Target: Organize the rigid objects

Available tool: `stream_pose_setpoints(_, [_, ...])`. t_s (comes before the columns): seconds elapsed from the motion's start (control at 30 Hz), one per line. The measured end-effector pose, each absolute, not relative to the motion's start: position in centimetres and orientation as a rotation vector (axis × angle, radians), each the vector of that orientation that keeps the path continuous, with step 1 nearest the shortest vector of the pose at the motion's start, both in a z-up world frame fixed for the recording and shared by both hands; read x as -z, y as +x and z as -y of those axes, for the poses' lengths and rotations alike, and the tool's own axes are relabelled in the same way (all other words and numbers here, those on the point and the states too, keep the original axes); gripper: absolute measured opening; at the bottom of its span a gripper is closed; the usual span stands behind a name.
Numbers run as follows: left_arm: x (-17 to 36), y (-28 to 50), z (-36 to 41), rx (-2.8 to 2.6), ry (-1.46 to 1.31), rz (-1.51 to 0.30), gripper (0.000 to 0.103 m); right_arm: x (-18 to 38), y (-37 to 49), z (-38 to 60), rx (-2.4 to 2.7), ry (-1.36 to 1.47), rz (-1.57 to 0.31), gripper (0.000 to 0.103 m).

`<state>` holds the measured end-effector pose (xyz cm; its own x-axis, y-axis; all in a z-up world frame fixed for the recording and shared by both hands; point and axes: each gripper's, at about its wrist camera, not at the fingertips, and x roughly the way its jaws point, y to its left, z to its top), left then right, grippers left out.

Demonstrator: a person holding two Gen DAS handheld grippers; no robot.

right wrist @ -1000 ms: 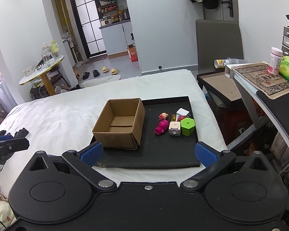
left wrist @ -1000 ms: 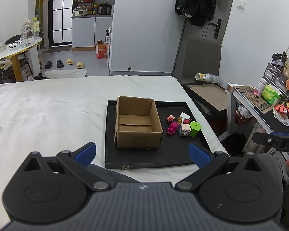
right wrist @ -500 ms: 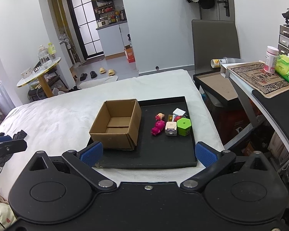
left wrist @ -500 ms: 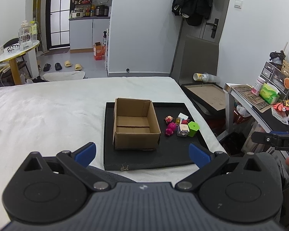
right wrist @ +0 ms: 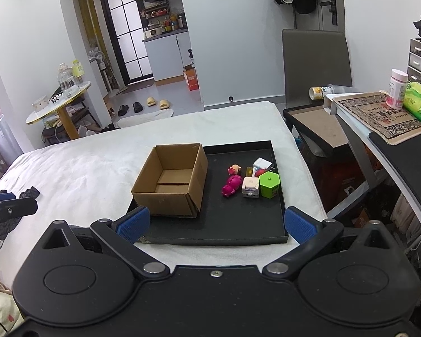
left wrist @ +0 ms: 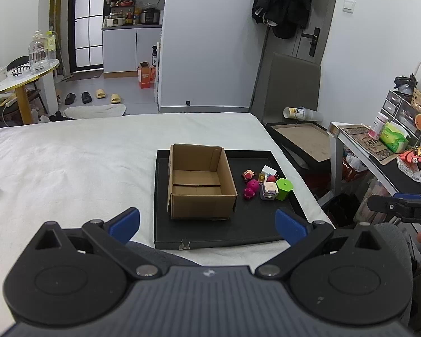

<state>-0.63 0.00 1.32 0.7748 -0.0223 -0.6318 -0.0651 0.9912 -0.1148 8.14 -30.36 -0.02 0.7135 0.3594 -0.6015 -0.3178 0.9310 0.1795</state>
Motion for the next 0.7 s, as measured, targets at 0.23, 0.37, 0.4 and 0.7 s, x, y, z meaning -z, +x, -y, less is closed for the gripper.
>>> stream_pose_setpoints(0.23, [-0.8, -0.1, -0.5, -0.033, -0.147, -0.691, 0.102, 0.2, 8.5, 30.1, -0.372, 0.064, -0.672, 0.103])
stream_pose_setpoints(0.37, [-0.2, 0.7, -1.1, -0.048, -0.162, -0.701, 0.102, 0.7, 9.2, 30.0, -0.367, 0.078, -0.682, 0.103])
stream_pose_setpoints(0.4, [-0.1, 0.9, -1.2, -0.052, -0.165, -0.703, 0.102, 0.9, 9.4, 29.9, -0.363, 0.077, -0.688, 0.103])
stream_pose_setpoints(0.7, [1.6, 3.0, -3.2, -0.086, -0.211, -0.734, 0.102, 2.7, 11.9, 29.0, -0.347, 0.07, -0.72, 0.103])
